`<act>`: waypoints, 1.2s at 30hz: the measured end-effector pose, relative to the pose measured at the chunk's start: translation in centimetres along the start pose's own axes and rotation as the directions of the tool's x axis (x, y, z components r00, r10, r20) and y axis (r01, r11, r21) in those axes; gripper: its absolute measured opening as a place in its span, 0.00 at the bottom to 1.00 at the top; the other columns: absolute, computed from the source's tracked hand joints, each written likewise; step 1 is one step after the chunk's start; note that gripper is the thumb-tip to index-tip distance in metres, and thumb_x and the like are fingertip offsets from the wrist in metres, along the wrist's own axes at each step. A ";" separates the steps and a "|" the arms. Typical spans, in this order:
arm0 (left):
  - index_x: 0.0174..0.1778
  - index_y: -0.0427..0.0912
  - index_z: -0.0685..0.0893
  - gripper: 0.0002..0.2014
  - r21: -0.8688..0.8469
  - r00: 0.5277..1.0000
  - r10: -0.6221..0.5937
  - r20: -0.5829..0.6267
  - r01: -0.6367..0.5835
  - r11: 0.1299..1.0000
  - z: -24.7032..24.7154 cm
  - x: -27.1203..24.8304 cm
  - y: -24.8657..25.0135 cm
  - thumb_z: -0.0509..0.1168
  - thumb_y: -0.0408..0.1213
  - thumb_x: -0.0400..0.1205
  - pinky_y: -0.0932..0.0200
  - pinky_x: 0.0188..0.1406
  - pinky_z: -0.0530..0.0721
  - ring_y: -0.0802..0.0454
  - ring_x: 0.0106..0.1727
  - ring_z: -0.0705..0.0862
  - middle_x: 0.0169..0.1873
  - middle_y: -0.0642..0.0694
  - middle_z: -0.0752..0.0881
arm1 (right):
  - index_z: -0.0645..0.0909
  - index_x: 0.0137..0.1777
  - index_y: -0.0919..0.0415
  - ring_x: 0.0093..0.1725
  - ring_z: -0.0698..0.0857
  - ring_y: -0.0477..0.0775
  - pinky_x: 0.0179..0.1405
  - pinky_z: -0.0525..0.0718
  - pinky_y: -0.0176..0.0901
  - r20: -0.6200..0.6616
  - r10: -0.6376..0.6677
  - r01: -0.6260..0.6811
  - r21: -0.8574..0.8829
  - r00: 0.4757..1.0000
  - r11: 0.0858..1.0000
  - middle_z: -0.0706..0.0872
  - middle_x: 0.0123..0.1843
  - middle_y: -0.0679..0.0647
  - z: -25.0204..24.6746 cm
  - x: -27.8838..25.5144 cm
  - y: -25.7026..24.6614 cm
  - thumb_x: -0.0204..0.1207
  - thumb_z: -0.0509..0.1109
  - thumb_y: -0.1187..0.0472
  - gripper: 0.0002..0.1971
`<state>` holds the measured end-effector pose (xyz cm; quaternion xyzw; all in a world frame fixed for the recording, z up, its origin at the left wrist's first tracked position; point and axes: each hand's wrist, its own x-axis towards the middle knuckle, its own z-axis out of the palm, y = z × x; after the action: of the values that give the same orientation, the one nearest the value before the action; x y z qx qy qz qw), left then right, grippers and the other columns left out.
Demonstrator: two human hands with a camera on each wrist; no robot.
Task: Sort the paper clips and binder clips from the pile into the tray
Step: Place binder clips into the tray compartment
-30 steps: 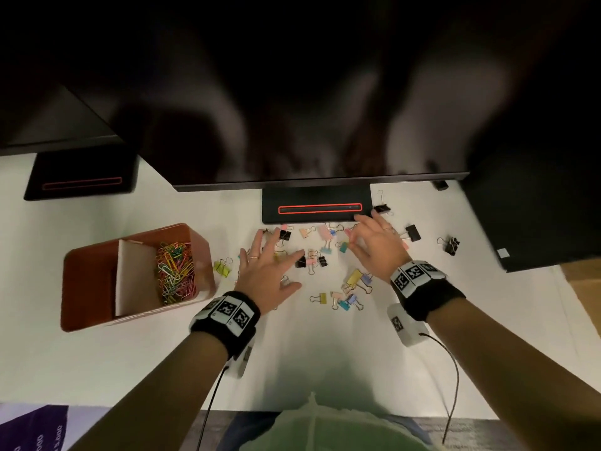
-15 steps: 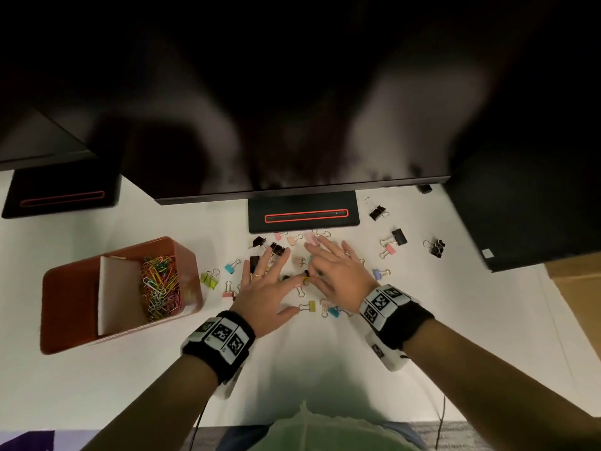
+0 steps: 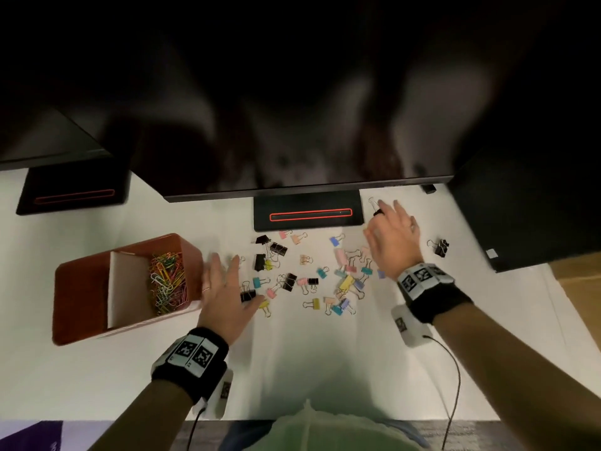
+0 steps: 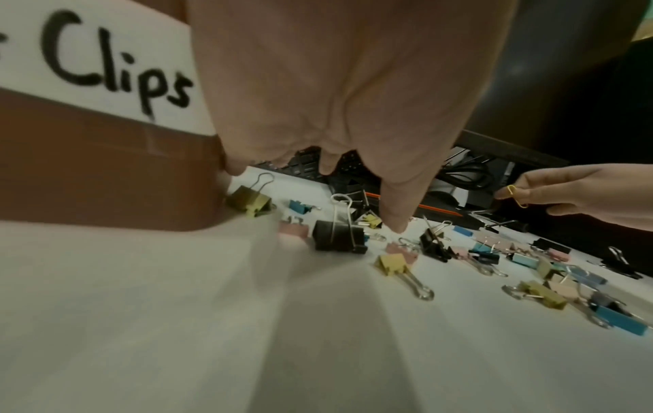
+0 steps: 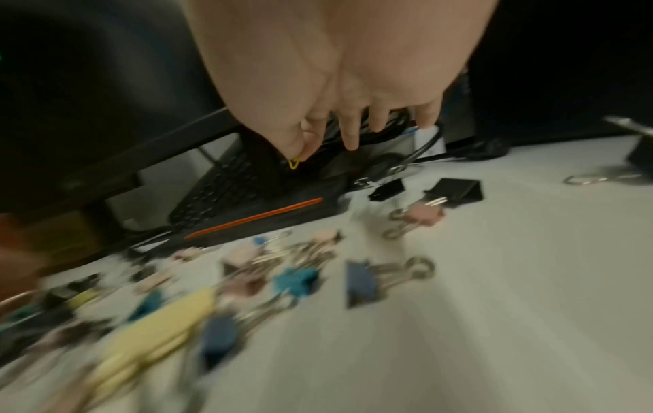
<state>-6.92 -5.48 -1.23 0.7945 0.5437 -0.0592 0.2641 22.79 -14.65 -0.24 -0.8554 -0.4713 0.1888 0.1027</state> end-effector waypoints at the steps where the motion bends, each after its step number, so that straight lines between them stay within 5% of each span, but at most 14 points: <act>1: 0.81 0.47 0.50 0.44 -0.029 0.999 -0.024 0.028 0.025 0.999 0.2 0.0 -0.2 0.68 0.55 0.74 0.35 0.79 0.55 0.38 0.81 0.38 0.82 0.42 0.40 | 0.76 0.51 0.54 0.85 0.49 0.59 0.81 0.48 0.65 0.029 0.028 -0.029 0.006 0.999 1.000 0.59 0.84 0.53 -0.1 0.8 0.7 0.83 0.57 0.54 0.08; 3: 0.80 0.47 0.50 0.44 -0.042 0.997 -0.026 0.068 0.029 0.999 0.5 0.1 -0.5 0.67 0.55 0.75 0.37 0.78 0.55 0.38 0.81 0.37 0.81 0.42 0.38 | 0.75 0.53 0.56 0.85 0.51 0.60 0.82 0.49 0.63 0.114 0.047 -0.051 0.033 0.992 0.998 0.60 0.83 0.54 0.2 1.8 1.9 0.84 0.56 0.55 0.08; 7: 0.76 0.51 0.63 0.32 0.011 0.988 0.120 0.092 -0.121 0.993 1.1 -0.2 -1.2 0.65 0.53 0.77 0.37 0.77 0.58 0.40 0.81 0.36 0.82 0.44 0.42 | 0.74 0.48 0.55 0.76 0.71 0.61 0.75 0.70 0.59 0.167 -0.003 -0.014 0.097 0.986 0.995 0.68 0.80 0.57 1.6 0.4 2.1 0.83 0.58 0.54 0.06; 10: 0.72 0.54 0.71 0.27 0.032 0.965 0.238 0.110 -0.242 0.970 1.5 -0.7 -2.0 0.66 0.53 0.76 0.37 0.79 0.57 0.41 0.82 0.39 0.82 0.46 0.49 | 0.74 0.48 0.53 0.80 0.65 0.59 0.78 0.67 0.60 0.179 -0.025 0.005 0.109 0.984 0.994 0.67 0.80 0.55 2.5 -2.1 1.7 0.82 0.60 0.55 0.04; 14: 0.74 0.52 0.68 0.31 -0.012 0.970 0.238 0.056 -0.238 0.971 0.6 -1.8 -2.4 0.67 0.54 0.75 0.41 0.79 0.55 0.47 0.81 0.36 0.82 0.47 0.50 | 0.76 0.51 0.55 0.80 0.63 0.60 0.77 0.64 0.63 0.097 -0.039 0.027 0.118 0.995 0.993 0.70 0.78 0.54 2.7 -4.1 1.2 0.82 0.61 0.56 0.05; 18: 0.68 0.50 0.77 0.23 -0.196 0.941 0.319 -0.114 -0.336 0.921 -3.1 -3.4 -1.9 0.69 0.46 0.76 0.51 0.76 0.66 0.51 0.79 0.60 0.77 0.49 0.64 | 0.79 0.49 0.57 0.55 0.84 0.58 0.56 0.80 0.49 0.042 -0.149 0.142 0.147 0.988 0.979 0.86 0.54 0.54 1.5 -4.3 -1.7 0.79 0.66 0.58 0.04; 20: 0.62 0.48 0.81 0.17 -0.243 0.911 0.342 -0.231 -0.394 0.886 -5.7 -4.2 -2.1 0.69 0.43 0.77 0.57 0.68 0.75 0.56 0.71 0.71 0.71 0.50 0.72 | 0.77 0.46 0.54 0.41 0.85 0.53 0.45 0.85 0.49 0.107 -0.224 0.208 0.141 0.969 0.968 0.85 0.40 0.48 0.9 -4.0 -4.3 0.79 0.65 0.54 0.05; 22: 0.56 0.47 0.83 0.13 -0.221 0.885 0.326 -0.332 -0.409 0.885 -8.2 -4.7 -3.1 0.69 0.43 0.77 0.61 0.65 0.76 0.58 0.66 0.74 0.66 0.51 0.76 | 0.78 0.46 0.53 0.37 0.84 0.49 0.45 0.85 0.48 0.125 -0.333 0.323 0.096 0.935 0.942 0.82 0.36 0.41 0.7 -3.4 -7.6 0.80 0.64 0.51 0.07; 26: 0.56 0.50 0.83 0.12 -0.197 0.899 0.189 -0.395 -0.284 0.938 -11.6 -5.3 -7.1 0.69 0.44 0.77 0.60 0.67 0.67 0.53 0.65 0.75 0.63 0.53 0.78 | 0.79 0.46 0.50 0.40 0.82 0.46 0.57 0.77 0.46 0.093 -0.537 0.522 0.144 0.838 0.841 0.86 0.39 0.42 1.7 -2.3 -16.3 0.79 0.64 0.51 0.05; 31: 0.54 0.52 0.82 0.16 -0.183 0.893 0.161 -0.420 -0.257 0.949 -12.9 -6.0 -11.2 0.60 0.54 0.75 0.50 0.61 0.77 0.52 0.59 0.78 0.57 0.52 0.80 | 0.82 0.52 0.50 0.52 0.82 0.50 0.63 0.72 0.49 0.096 -0.682 0.662 0.179 0.725 0.728 0.88 0.48 0.44 4.4 -1.5 -26.7 0.79 0.65 0.52 0.06; 36: 0.56 0.48 0.82 0.15 -0.274 0.888 0.278 -0.365 -0.388 0.880 -11.3 -7.0 -10.1 0.61 0.50 0.78 0.63 0.52 0.80 0.64 0.50 0.79 0.51 0.57 0.78 | 0.80 0.61 0.51 0.60 0.81 0.52 0.66 0.73 0.54 0.027 -0.645 0.633 0.163 0.764 0.757 0.85 0.58 0.49 4.9 -0.9 -27.0 0.80 0.63 0.50 0.13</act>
<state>-21.00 -3.15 7.46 0.8184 0.4339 0.2099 0.3130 -0.42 -1.02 5.03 -0.6251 -0.7236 0.2107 0.2032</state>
